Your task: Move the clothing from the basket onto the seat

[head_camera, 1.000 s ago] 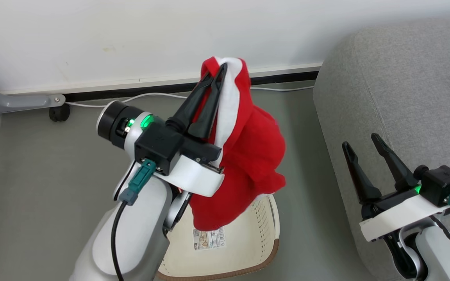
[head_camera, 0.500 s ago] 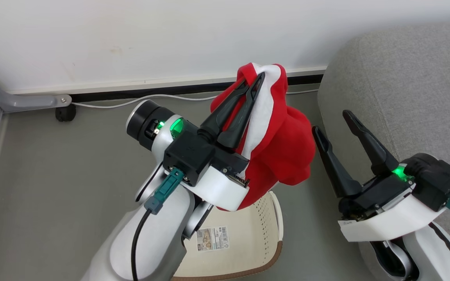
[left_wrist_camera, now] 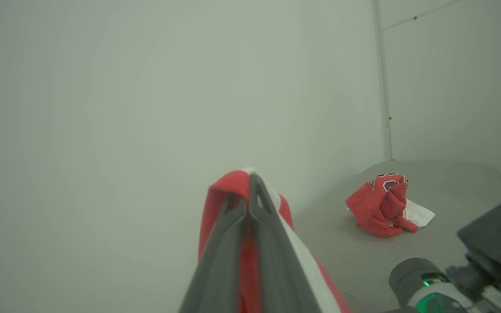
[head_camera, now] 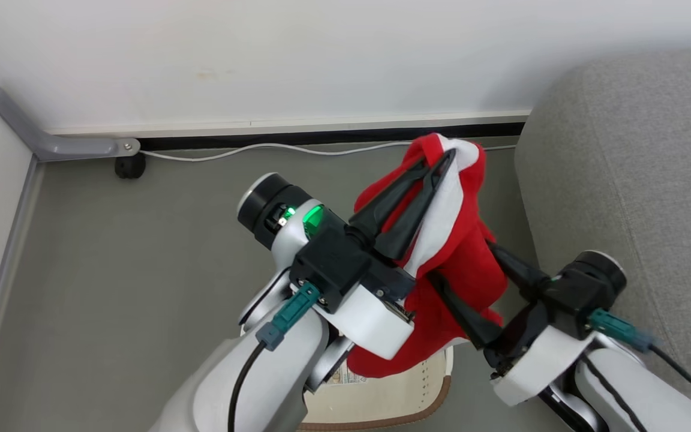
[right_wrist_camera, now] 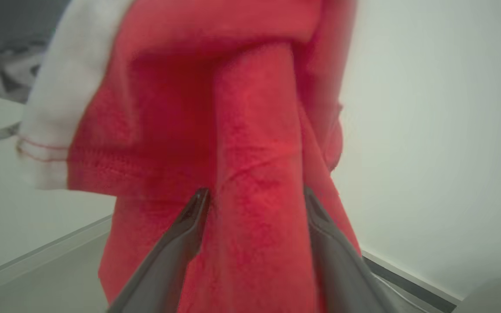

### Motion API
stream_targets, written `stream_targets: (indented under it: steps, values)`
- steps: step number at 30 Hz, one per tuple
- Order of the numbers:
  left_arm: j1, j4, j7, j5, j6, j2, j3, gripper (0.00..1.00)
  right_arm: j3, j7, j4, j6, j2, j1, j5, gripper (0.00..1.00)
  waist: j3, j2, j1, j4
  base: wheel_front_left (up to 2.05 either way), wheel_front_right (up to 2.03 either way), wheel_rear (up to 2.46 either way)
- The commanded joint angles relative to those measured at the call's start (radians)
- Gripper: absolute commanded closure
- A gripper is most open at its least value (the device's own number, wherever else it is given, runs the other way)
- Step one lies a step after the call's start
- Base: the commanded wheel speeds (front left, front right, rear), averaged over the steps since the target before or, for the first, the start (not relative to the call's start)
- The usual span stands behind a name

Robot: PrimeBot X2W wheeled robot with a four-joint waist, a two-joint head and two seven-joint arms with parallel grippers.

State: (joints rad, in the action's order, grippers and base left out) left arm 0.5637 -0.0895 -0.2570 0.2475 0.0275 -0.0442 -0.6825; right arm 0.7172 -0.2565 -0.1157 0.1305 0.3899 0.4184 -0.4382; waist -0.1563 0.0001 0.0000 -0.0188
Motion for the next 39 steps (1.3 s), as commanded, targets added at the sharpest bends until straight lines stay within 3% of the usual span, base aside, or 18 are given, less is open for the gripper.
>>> stream_targets:
  steps: [1, 6, 8, 10, 12, 21, 23, 24, 39]
  values:
    - [0.057, 0.033, -0.005, 0.011, 0.002, -0.006, 0.02, 1.0, 0.04, -0.005, -0.015, 0.0, 0.012, 0.026, -0.021, 0.0, -0.001, -0.0001, 0.0, -0.011, 0.0, 0.0, 0.0]
    - [0.058, 0.031, -0.005, 0.027, 0.008, -0.006, -0.009, 1.0, 0.158, -0.005, -0.12, 0.0, 0.021, 0.074, -0.082, 0.0, 0.002, -0.0001, 0.0, -0.028, 0.0, 0.0, 0.0]
    - [0.058, 0.026, -0.005, 0.033, 0.011, -0.006, -0.017, 1.0, 0.225, -0.005, -0.174, 0.0, 0.024, 0.1, -0.127, 0.23, 0.001, -0.0001, 0.0, -0.033, 0.0, 0.0, 0.0]
    - [0.059, 0.021, -0.005, 0.038, 0.015, -0.006, -0.022, 1.0, 0.258, -0.005, -0.196, 0.0, 0.022, 0.125, -0.165, 0.68, -0.001, -0.0001, 0.0, -0.034, 0.0, 0.0, 0.0]
    - [0.059, 0.017, -0.005, 0.041, 0.019, -0.006, -0.023, 1.0, 0.27, -0.005, -0.197, 0.0, 0.022, 0.144, -0.189, 1.0, -0.005, -0.0001, 0.0, -0.032, 0.0, 0.0, 0.0]
    - [0.047, -0.002, -0.005, 0.046, 0.029, -0.006, -0.01, 1.0, 0.187, -0.005, -0.14, 0.0, 0.03, 0.129, -0.206, 1.0, -0.017, -0.0001, 0.0, -0.005, 0.0, 0.0, 0.0]
    - [0.039, -0.021, -0.005, 0.052, 0.026, -0.006, -0.004, 0.17, 0.164, -0.005, -0.126, 0.0, 0.03, 0.116, -0.206, 1.0, -0.018, -0.0001, 0.0, 0.003, 0.0, 0.0, 0.0]
    - [0.035, -0.032, -0.005, 0.053, 0.024, -0.006, -0.001, 0.0, 0.151, -0.005, -0.119, 0.0, 0.029, 0.109, -0.205, 1.0, -0.019, -0.0001, 0.0, 0.007, 0.0, 0.0, 0.0]
    - [-0.032, -0.184, -0.005, 0.036, -0.036, -0.006, 0.059, 0.0, -0.164, -0.005, -0.005, 0.0, 0.022, -0.003, -0.17, 1.0, -0.019, -0.0001, 0.0, 0.139, 0.0, 0.0, 0.0]
